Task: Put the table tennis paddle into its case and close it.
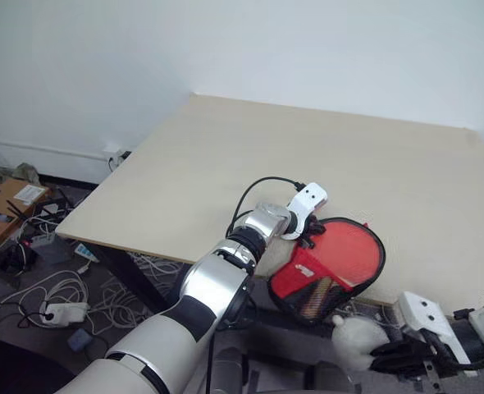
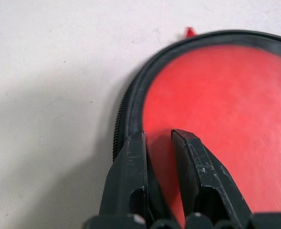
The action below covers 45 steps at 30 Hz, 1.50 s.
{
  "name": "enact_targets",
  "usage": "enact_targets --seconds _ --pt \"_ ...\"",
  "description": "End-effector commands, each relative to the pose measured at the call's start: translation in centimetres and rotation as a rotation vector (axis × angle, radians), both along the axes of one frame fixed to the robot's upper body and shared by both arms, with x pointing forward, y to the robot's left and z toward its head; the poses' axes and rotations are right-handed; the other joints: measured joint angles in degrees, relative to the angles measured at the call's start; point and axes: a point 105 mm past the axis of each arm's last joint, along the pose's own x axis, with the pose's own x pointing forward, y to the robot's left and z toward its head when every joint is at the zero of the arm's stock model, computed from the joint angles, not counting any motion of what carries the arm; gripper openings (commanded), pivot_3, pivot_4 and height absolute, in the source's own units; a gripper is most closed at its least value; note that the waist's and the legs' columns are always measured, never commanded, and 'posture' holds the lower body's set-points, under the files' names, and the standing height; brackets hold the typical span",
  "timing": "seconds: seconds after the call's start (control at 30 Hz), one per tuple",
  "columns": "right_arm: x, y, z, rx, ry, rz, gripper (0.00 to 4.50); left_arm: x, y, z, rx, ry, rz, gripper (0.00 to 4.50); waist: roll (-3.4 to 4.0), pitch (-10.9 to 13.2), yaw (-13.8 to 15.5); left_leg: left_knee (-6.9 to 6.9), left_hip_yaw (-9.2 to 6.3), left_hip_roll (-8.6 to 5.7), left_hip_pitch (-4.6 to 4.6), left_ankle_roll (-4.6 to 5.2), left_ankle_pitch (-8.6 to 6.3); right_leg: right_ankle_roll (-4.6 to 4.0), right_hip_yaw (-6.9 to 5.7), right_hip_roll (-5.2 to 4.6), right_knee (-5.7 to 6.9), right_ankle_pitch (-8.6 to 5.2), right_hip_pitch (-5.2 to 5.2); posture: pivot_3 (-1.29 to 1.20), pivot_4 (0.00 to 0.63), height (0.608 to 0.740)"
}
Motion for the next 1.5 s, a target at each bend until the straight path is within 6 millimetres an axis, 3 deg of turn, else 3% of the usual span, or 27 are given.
enact_targets --seconds 0.03,0.27,0.43,0.8,0.93,1.07,1.23,1.5 --pt "-1.1 1.7 0.3 0.056 0.020 0.096 0.01 -5.2 -4.9 -2.9 0.011 0.122 -0.114 0.85 -0.03 0.0 0.0 0.00 0.00 0.00 0.00 0.00 0.00 0.00 0.00 0.00 0.00 0.00 0.00 0.00 0.000 0.688" --pt "1.3 3.2 -0.3 0.080 -0.052 0.099 0.01 -5.3 -5.0 -3.0 0.011 0.127 -0.119 0.85 -0.03 -0.2 0.0 0.01 -0.01 0.00 0.02 0.00 0.00 0.00 -0.01 0.00 0.01 0.00 0.01 0.00 0.000 0.688" --pt "3.7 5.4 1.0 0.184 -0.098 0.066 0.01 -4.8 -4.7 -2.6 0.007 0.117 -0.100 0.85 -0.23 -0.3 -0.1 0.01 -0.01 0.00 0.02 0.00 0.00 0.01 0.00 0.00 0.02 0.02 0.00 0.00 0.000 0.688" --pt "6.5 8.3 1.2 0.246 -0.130 0.059 0.01 -3.9 -4.7 -1.5 -0.021 0.093 -0.072 0.85 -0.38 -0.4 -0.4 0.02 -0.03 0.01 0.04 0.00 0.01 0.00 0.00 0.02 0.08 0.21 -0.04 0.00 0.000 0.688" --pt "7.3 8.4 0.8 0.227 -0.150 0.037 0.01 -3.7 -5.4 0.2 -0.103 0.111 -0.083 0.85 -0.36 -0.4 -0.6 0.02 -0.03 0.02 0.04 0.00 0.01 -0.03 0.00 0.02 0.09 0.27 -0.04 0.00 0.000 0.688" --pt "7.9 7.8 0.6 0.205 -0.165 0.011 0.01 -3.6 -6.4 3.4 -0.254 0.142 -0.145 0.85 -0.35 -0.4 -0.6 0.02 -0.01 0.02 0.03 0.00 0.01 -0.03 0.01 0.02 0.09 0.28 -0.07 0.00 0.000 0.688" --pt "8.1 7.5 0.2 0.186 -0.167 -0.005 0.01 -3.0 -6.2 6.1 -0.330 0.113 -0.199 0.85 -0.34 -0.4 -0.5 0.02 0.02 0.02 -0.03 0.00 0.01 -0.02 0.04 0.02 0.08 0.27 -0.15 0.00 0.000 0.688" --pt "10.0 6.9 0.2 0.186 -0.210 -0.109 0.01 -2.8 -6.1 7.8 -0.374 0.085 -0.251 0.85 -0.33 -0.4 -0.6 0.02 0.05 0.01 -0.03 0.01 0.01 -0.02 0.05 0.02 0.06 0.27 -0.14 0.00 0.000 0.688"
